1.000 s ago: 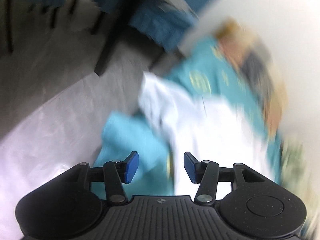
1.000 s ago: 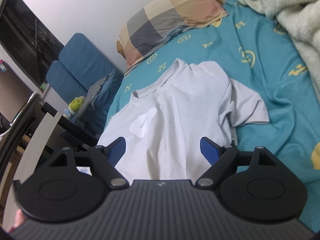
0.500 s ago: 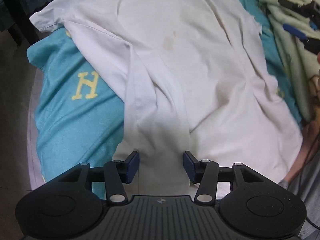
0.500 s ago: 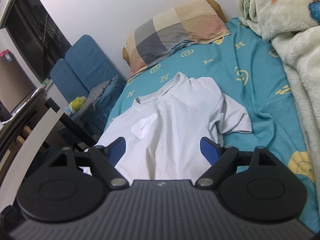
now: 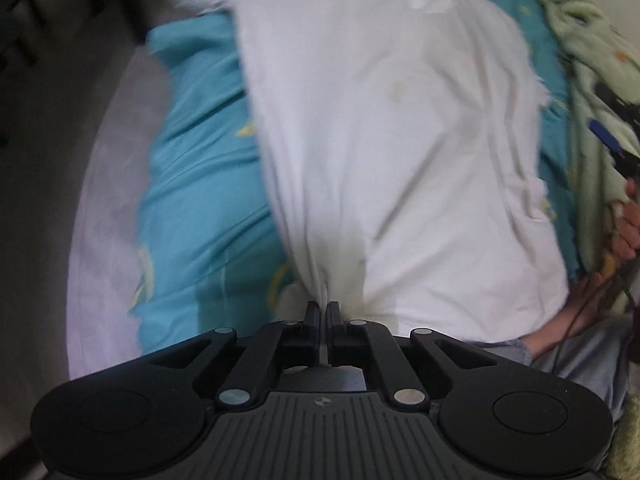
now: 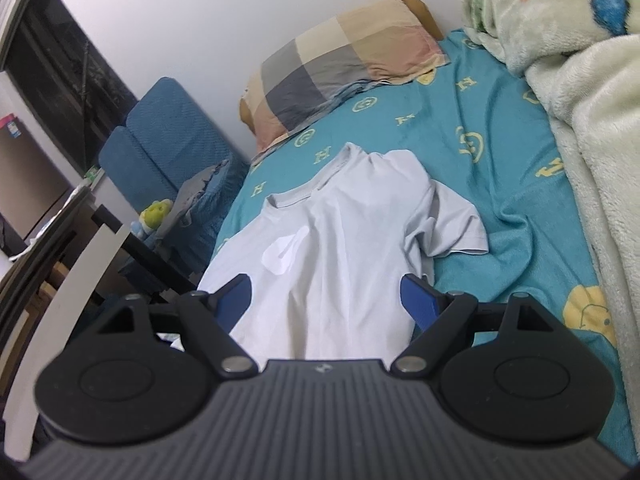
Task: Fold clothes
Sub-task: 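Smooth the laid-out T-shirt flat with the left tool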
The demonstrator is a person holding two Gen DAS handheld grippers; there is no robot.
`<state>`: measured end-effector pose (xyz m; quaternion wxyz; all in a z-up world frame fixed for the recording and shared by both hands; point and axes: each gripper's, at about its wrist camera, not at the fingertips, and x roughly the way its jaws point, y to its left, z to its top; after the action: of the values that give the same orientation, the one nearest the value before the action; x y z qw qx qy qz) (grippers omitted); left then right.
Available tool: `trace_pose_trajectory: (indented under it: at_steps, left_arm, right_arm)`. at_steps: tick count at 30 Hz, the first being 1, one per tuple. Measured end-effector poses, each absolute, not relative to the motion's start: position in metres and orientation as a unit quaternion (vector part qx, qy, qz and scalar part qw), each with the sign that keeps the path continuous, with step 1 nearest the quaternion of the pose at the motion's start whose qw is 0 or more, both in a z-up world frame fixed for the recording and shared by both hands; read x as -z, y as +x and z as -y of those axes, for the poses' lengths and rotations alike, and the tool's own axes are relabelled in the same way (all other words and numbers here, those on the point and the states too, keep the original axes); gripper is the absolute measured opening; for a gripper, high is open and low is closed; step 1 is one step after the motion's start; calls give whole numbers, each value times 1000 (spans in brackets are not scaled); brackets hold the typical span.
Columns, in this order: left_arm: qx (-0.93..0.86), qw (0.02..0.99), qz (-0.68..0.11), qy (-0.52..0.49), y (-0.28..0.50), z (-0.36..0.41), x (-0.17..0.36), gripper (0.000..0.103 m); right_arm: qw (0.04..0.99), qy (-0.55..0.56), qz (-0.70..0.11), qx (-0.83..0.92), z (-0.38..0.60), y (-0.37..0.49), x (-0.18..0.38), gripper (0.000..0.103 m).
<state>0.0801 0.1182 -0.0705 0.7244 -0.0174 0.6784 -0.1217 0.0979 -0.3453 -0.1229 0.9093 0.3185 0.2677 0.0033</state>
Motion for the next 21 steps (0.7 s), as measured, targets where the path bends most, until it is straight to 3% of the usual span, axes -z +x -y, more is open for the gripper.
trace_pose_trajectory:
  at_steps: [5,9,11,15,17,19,20,21]
  left_arm:
    - [52,714,-698,-20,86,-145,98,4]
    - [58,735,-675,-11,91,-135,87,7]
    - [63,754,-654,-2,92,-128,74,24]
    - [79,786,-612,6,94,-116,41,35]
    - [92,811,-577,24,95,-106,21,46]
    - [102,835,-539,31,95,-86,11,48]
    - [105,844,-525,31,97,-76,9,49]
    - [110,853,-509,25,99,-67,10,50]
  right_arm:
    - [898,345,-274,19,359,98,128,84]
    - [887,372,-272,38,374,90,128,84]
    - [879,391,-269,46,383,85,128,84]
    - [877,395,-264,74,399,90,121,84]
    - [876,391,-269,85,407,103,122,84]
    - [875,384,-280,90,415,121,125,81]
    - [875,379,-288,92,418,132,128,71]
    - [874,374,-296,94,422,142,131,70]
